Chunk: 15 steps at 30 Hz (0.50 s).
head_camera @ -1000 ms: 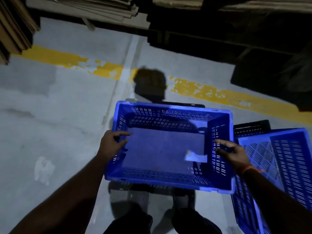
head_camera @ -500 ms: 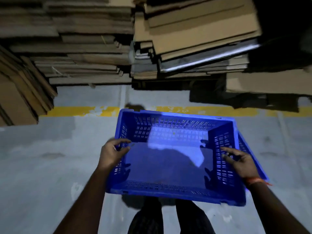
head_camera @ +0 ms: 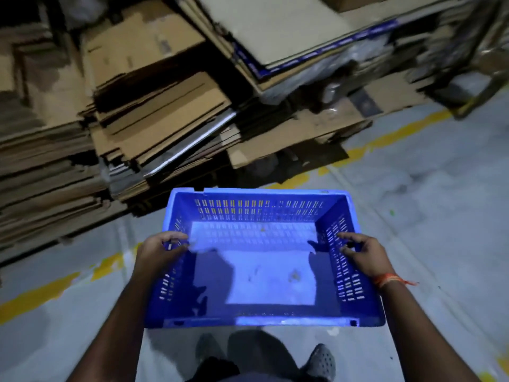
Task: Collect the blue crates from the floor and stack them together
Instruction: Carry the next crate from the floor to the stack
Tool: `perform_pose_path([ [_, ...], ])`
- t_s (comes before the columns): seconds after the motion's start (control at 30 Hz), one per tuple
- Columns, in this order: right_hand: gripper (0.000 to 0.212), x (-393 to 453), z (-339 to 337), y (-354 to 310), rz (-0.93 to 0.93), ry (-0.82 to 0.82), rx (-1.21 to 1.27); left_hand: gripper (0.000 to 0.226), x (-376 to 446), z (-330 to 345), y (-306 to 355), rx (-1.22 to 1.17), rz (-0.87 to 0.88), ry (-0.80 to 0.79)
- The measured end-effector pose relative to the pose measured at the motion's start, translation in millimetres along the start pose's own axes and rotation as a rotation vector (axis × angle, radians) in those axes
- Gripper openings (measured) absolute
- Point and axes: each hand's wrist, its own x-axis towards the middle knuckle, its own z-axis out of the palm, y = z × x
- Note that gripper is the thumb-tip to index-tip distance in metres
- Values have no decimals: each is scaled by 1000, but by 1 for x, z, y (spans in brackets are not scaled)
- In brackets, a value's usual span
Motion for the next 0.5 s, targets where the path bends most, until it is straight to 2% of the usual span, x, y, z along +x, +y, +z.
perform_pose_path([
  [0.07,43,-3,-40,31,10,32,7,30,-1,33,34,-8,35,-6],
  [0.17,44,-4,-104,70,22,86,3,20,-2,87,88,-6,100,17],
  [0.3,38,-11,-188,114,55,182,19,18,-5,159,170,-2,127,-3],
  [0.5,34,-12,-290,174,161,328,71,22,9,255,276,15,254,-120],
])
